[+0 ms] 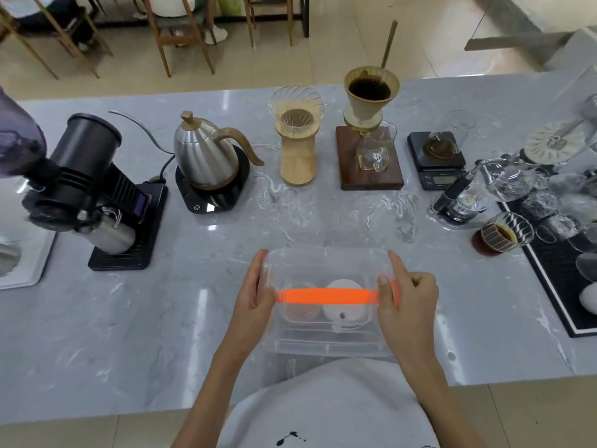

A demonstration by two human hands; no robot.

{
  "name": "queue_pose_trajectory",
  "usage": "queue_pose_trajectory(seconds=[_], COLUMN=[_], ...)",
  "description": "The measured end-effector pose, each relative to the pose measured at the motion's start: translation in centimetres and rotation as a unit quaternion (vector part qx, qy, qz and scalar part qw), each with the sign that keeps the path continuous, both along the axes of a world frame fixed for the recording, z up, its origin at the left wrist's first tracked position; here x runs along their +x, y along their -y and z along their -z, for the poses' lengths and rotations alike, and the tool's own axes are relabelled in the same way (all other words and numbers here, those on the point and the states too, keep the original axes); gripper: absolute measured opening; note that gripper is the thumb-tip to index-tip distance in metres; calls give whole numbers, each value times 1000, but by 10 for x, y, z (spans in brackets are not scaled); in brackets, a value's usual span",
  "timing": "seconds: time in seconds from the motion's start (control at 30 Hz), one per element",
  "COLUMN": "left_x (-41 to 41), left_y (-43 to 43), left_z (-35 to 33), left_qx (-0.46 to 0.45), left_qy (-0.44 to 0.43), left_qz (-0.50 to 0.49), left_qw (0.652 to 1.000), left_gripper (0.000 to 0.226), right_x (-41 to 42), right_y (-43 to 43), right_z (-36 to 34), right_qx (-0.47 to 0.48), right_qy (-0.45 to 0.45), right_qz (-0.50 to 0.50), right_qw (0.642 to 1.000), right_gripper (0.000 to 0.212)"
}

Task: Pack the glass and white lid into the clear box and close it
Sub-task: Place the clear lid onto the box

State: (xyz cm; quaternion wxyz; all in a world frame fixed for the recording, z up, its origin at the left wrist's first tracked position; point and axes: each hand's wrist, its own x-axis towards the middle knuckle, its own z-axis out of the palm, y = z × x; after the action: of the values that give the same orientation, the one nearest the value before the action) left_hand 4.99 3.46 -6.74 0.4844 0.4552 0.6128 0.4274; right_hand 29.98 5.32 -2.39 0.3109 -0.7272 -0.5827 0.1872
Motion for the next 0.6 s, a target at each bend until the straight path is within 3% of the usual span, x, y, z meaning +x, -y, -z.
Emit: queue_pose_trajectory(seconds=[0.17,0.3,0.43,0.5,0.6], left_x=[6,6,7,7,6], left_y=[1,1,3,2,3], left_z=[-3,-6,-8,-8,-8], left_qx=[-1,6,65,117,30], left_qy=[-2,-20,-119,-188,-142], left_qz=[8,-1,-14,-14,-73], left_qw=[1000,1000,991,975,987], left_gripper=[56,53,53,60,70], right_x=[3,3,0,-1,2], right_y=[-1,1,-8,-12,-16], right_z=[14,17,15,14,20], right_qx=[-27,-43,-87,-63,-64], right_qy=[-53,-39,-15,2,-1], right_qz=[14,11,6,5,36], right_qw=[998,998,996,998,997], right_gripper=[49,49,50,49,48])
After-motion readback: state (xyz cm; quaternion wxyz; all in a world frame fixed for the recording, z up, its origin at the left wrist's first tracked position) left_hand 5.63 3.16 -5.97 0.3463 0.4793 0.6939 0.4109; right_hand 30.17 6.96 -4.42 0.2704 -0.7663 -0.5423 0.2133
